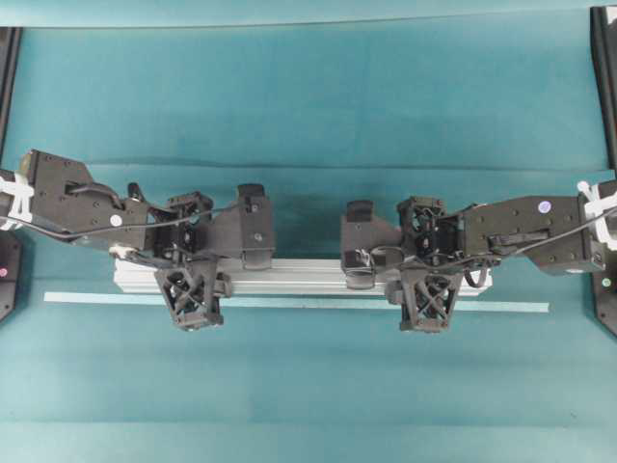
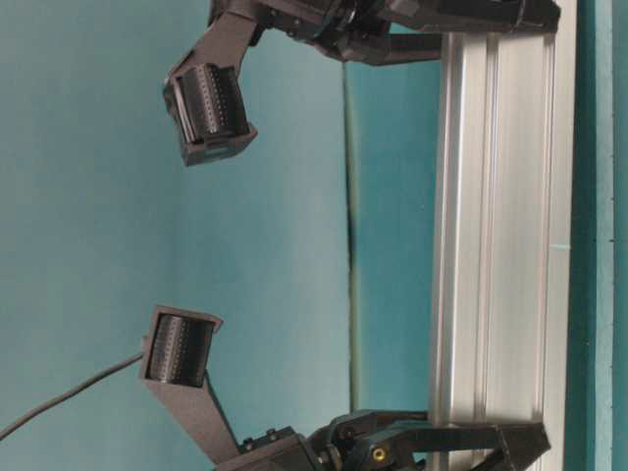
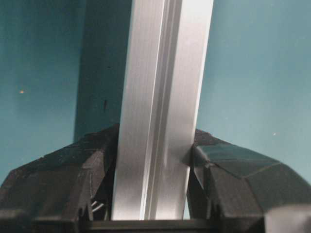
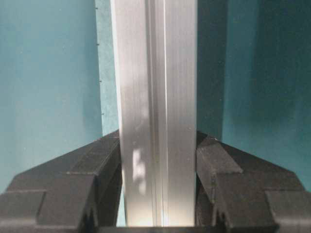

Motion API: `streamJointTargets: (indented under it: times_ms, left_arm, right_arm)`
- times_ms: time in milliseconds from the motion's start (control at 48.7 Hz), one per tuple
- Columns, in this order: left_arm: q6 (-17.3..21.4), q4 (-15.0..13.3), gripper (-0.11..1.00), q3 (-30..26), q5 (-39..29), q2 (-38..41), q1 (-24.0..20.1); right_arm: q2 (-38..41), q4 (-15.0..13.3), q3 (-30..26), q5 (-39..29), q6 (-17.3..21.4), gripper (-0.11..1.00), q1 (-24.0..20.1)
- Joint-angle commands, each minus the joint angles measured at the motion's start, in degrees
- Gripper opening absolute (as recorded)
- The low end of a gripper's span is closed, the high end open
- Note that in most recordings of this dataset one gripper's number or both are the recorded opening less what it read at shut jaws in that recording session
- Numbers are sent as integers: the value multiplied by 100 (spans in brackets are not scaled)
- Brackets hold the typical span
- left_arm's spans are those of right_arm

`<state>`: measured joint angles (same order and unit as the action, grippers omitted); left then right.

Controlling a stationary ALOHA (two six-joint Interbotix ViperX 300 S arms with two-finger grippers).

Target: Lift the metal rail with both hands.

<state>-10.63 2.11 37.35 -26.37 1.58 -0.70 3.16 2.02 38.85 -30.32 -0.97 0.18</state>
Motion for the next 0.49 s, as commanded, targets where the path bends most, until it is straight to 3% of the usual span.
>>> streamJointTargets:
  times_ms: [0, 472]
  left_arm:
    - [-281, -18, 36, -62, 141, -44, -44]
    - [-246, -18, 36, -44, 316, 176, -18]
  right_arm:
    - [88, 18, 97, 18, -9, 39, -18]
    - [105, 62, 202, 132, 9, 39, 18]
